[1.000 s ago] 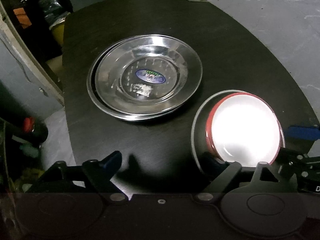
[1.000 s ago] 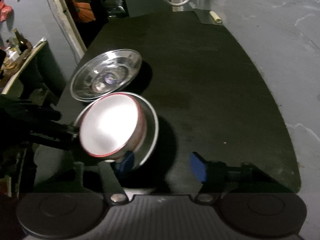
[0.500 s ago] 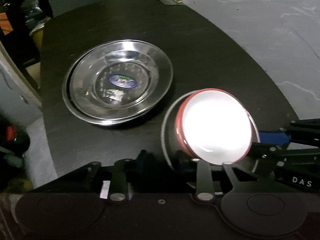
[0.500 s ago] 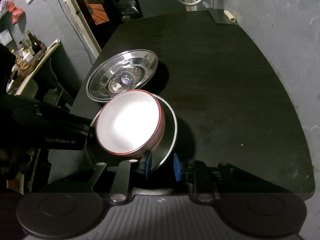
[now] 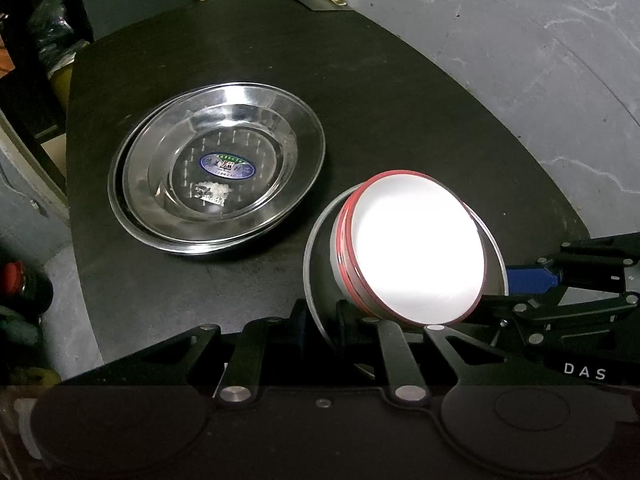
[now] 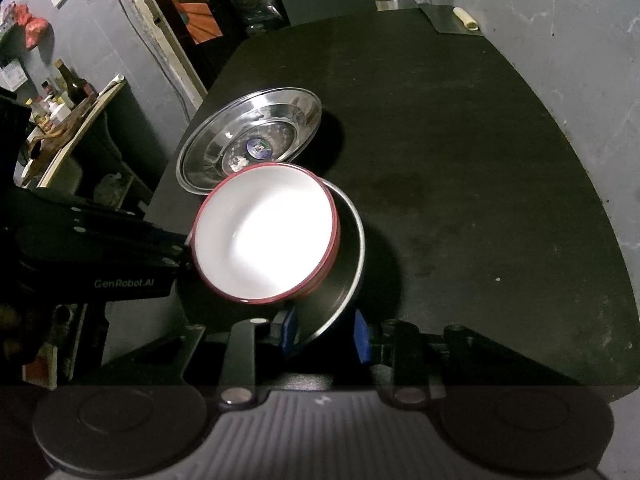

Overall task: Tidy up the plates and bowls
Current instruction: 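Lift the steel bowl with nested white bowls and carry toward the plate stack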

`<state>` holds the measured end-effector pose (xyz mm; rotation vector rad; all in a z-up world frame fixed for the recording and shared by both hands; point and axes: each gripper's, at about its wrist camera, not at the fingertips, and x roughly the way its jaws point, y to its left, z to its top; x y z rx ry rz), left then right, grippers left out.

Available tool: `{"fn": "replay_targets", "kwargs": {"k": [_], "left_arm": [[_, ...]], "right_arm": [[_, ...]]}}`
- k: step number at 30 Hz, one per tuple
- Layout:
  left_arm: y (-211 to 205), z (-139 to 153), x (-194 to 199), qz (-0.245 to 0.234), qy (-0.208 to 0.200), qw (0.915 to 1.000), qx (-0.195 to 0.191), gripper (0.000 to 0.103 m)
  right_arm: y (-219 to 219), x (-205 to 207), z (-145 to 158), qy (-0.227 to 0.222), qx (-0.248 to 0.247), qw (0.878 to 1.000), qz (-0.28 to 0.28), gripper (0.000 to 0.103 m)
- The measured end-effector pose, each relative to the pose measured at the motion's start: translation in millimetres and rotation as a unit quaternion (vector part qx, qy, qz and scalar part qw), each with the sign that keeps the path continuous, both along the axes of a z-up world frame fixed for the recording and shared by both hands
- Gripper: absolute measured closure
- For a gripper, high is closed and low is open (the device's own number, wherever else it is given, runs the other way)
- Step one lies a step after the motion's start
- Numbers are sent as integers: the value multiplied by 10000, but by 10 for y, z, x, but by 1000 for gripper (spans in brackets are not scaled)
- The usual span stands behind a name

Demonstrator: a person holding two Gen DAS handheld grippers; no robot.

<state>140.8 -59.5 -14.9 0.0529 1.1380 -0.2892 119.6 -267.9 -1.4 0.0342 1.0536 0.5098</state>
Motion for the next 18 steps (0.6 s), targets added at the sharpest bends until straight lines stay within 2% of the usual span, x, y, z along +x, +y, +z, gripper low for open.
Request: {"fn": "replay_targets", "kwargs": {"k": [18], "left_arm": [[45,-2,-22,99,6,9999,-125,88]], "right_arm": [[-29,-31,-2,-24,97,9999,-17,70]]}}
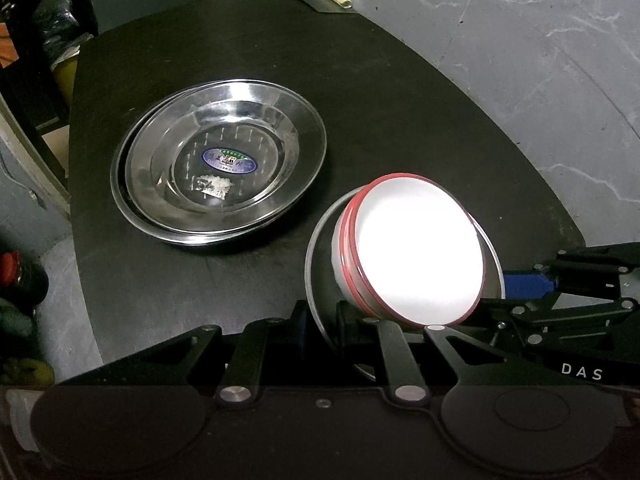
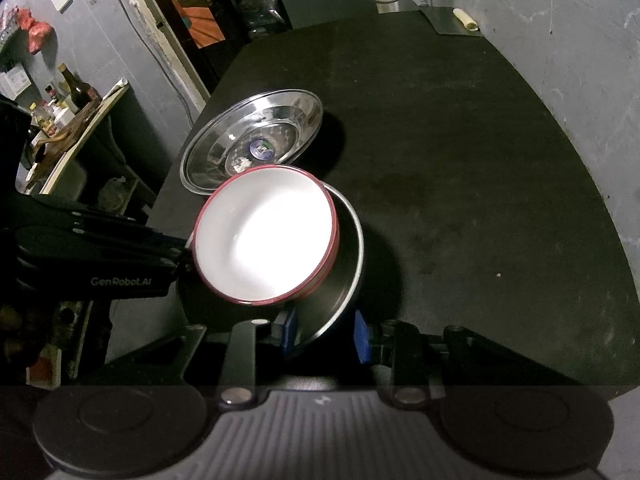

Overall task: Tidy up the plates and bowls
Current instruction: 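Lift the steel bowl with nested white bowls and carry toward the plate stack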

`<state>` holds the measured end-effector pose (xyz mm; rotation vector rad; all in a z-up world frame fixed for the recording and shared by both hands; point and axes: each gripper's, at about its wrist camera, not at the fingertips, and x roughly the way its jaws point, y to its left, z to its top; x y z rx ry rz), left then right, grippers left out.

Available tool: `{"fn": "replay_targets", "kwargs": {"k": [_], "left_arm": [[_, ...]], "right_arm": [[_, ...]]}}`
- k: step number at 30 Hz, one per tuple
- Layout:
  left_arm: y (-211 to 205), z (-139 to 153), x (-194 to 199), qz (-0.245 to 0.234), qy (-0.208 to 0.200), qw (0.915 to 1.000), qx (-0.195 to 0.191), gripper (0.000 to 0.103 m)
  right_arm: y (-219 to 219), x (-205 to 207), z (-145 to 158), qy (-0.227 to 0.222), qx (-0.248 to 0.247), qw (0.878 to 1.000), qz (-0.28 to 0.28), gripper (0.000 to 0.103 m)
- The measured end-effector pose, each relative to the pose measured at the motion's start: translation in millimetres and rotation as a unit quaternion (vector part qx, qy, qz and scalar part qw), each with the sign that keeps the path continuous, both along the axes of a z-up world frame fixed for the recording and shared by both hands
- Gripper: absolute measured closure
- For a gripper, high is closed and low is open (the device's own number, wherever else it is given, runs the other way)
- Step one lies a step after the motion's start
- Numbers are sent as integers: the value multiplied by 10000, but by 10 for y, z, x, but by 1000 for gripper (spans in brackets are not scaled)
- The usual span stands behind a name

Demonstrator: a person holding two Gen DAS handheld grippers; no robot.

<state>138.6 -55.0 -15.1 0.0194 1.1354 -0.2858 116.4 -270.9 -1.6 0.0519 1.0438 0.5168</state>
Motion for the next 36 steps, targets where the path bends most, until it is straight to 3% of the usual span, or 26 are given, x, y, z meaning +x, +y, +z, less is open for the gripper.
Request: {"fn": "replay_targets", "kwargs": {"k": [20,36], "left_arm": [[36,118,-74,2,-152,9999,-12,88],[373,314,5,176,-376,9990,-158,89]], "right_arm": [[2,-107,97,-237,53,9997,20,70],[249,16,324,-463,231,9987,11,70]]}}
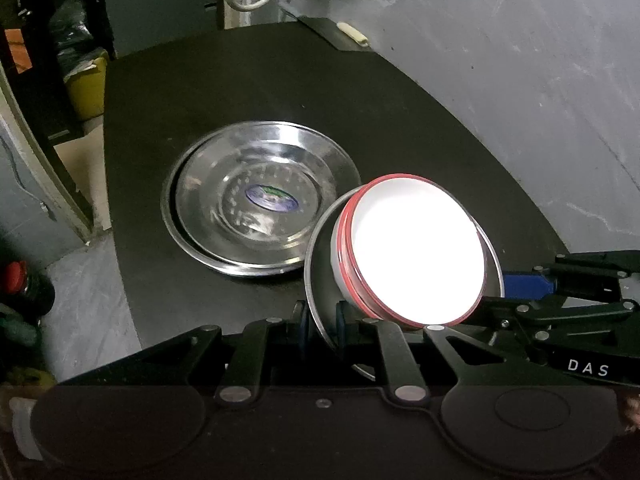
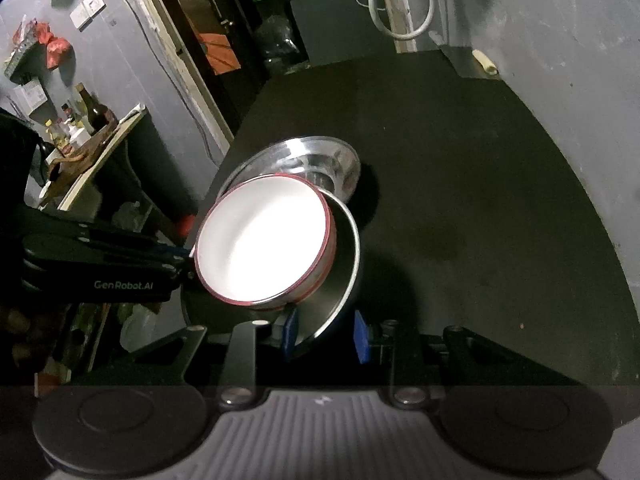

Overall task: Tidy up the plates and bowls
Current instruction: 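Lift the steel bowl with nested white bowls and carry toward the plate stack, then hold the steel bowl above the plate stack and align it with both grippers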

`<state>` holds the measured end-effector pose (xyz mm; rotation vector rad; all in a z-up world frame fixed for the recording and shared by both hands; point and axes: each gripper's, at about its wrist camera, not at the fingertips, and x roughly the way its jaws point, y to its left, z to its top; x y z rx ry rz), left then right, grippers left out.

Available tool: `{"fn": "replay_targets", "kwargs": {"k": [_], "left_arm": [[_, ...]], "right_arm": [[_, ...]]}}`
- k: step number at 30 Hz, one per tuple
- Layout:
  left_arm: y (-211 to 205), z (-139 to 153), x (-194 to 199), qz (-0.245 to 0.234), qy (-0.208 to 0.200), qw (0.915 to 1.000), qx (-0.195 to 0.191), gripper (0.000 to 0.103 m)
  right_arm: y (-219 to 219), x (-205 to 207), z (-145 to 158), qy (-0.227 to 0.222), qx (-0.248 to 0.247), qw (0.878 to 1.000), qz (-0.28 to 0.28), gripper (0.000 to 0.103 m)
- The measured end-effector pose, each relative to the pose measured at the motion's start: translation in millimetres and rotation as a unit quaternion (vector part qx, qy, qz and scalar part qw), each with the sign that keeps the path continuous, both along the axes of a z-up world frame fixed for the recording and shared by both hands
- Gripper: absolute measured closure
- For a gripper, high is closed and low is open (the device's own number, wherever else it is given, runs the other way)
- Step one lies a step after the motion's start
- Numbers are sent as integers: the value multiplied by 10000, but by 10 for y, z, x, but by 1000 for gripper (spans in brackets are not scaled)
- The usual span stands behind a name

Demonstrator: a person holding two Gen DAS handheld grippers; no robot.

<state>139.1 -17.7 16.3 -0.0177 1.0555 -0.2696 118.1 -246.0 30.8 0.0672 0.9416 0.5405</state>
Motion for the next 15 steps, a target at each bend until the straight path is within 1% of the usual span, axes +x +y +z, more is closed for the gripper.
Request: {"fn": "replay_targets", "kwargs": {"k": [8,15], "left_arm": [[198,100,141,56,-97,9999,-76,89],[380,155,275,48,-140,9998,-126,89]], "right_arm": [[224,143,130,-174,-12,9998,-48,71],[386,297,174,-216,-56,9997,-87,71]]}}
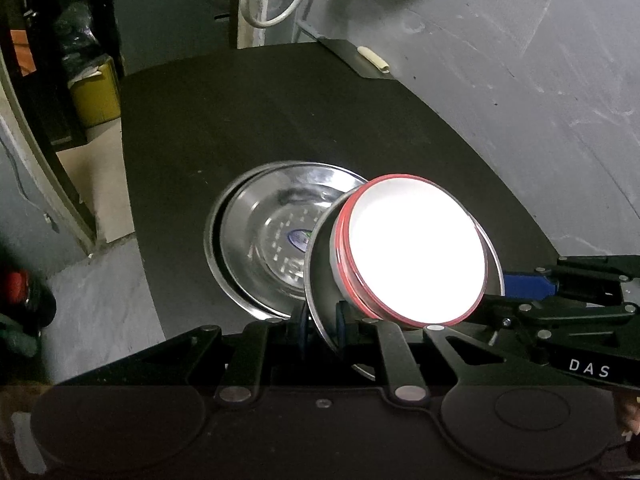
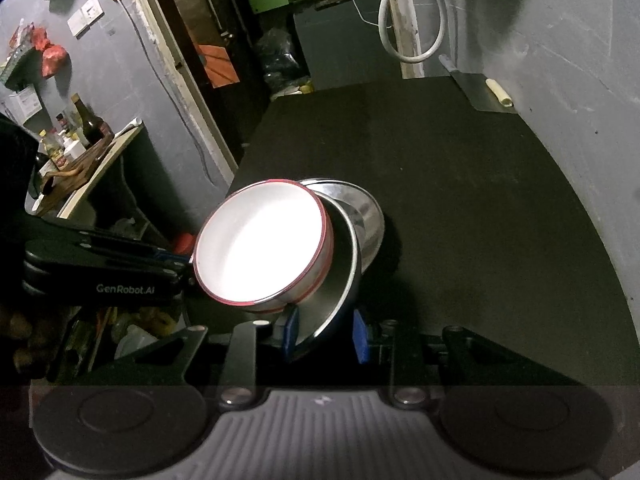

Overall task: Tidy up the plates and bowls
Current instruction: 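Hold the steel bowl above the plate stack and align it with both grippers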

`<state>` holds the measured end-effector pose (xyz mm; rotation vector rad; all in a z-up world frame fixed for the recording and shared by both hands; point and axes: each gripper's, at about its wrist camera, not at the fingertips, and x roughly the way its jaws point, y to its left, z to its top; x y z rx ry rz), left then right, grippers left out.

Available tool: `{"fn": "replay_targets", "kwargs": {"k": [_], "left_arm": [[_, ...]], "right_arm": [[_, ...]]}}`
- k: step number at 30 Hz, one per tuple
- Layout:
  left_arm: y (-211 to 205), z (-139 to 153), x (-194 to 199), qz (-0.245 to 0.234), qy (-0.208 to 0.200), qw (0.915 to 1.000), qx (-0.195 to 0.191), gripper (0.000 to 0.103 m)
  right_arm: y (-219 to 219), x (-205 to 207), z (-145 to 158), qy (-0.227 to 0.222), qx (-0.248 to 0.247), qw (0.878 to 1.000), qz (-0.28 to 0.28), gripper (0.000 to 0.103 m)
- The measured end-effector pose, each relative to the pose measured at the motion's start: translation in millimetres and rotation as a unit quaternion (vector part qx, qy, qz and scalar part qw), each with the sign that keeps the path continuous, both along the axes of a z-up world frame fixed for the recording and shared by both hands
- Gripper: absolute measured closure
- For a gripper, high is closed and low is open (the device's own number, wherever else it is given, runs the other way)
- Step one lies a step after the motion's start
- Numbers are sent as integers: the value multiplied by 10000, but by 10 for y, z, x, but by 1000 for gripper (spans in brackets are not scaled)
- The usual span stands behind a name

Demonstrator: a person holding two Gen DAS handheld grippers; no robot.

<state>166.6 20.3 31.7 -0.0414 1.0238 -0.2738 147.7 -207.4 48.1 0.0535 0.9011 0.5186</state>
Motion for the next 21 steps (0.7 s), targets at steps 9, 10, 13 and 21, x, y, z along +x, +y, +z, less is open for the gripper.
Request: {"fn": "replay_targets", "kwargs": {"k": [9,10,13,21], "left_arm": [[148,26,186,-94,-25,9999,34,89],[160,25,215,-108,-27,9999,43,89],[204,13,293,-132,-15,9999,48,89],[299,-51,504,-160,58,9999,29,89]], "right_arm": [[168,164,-15,24,-15,10000,-62,71],[186,190,-17,24,-16,10000,-76,71],[222,248,-24,37,1,9999,-120,71],[321,402,-82,127,-20,9997,-203,71]]}}
